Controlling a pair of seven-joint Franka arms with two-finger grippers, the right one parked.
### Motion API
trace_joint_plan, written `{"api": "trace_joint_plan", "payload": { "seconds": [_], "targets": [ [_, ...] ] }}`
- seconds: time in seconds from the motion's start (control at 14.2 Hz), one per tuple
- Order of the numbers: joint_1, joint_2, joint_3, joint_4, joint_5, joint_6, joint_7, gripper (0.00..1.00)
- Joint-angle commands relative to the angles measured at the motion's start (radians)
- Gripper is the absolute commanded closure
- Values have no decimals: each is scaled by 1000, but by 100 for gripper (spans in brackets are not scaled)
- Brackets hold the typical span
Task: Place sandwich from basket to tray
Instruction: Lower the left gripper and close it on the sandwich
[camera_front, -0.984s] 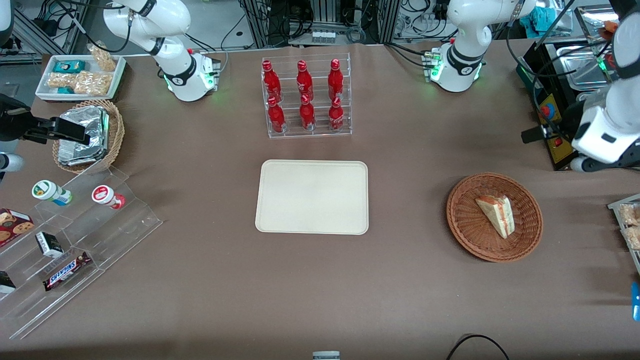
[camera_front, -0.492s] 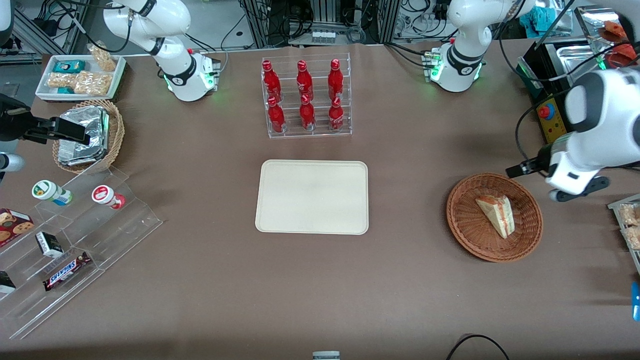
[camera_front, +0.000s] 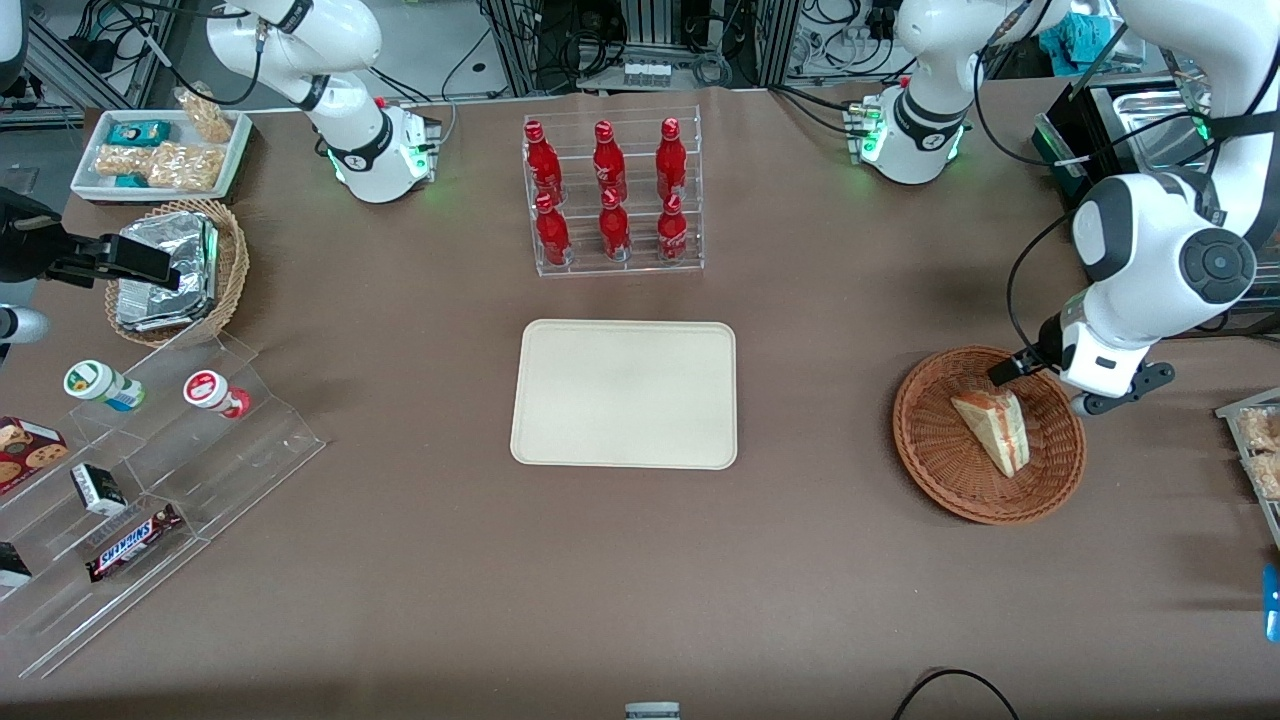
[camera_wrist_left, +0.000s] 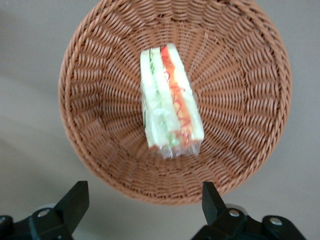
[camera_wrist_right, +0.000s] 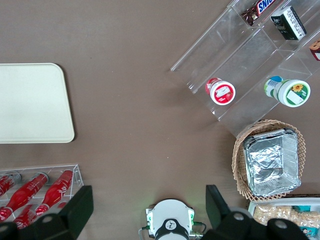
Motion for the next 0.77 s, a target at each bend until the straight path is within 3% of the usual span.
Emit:
{"api": "trace_joint_plan", "payload": {
  "seconds": [0.0, 0.7],
  "targets": [
    [5, 64, -4, -3, 2, 111, -23, 0],
    [-3, 195, -6, 10, 2, 277, -54, 0]
  ]
}}
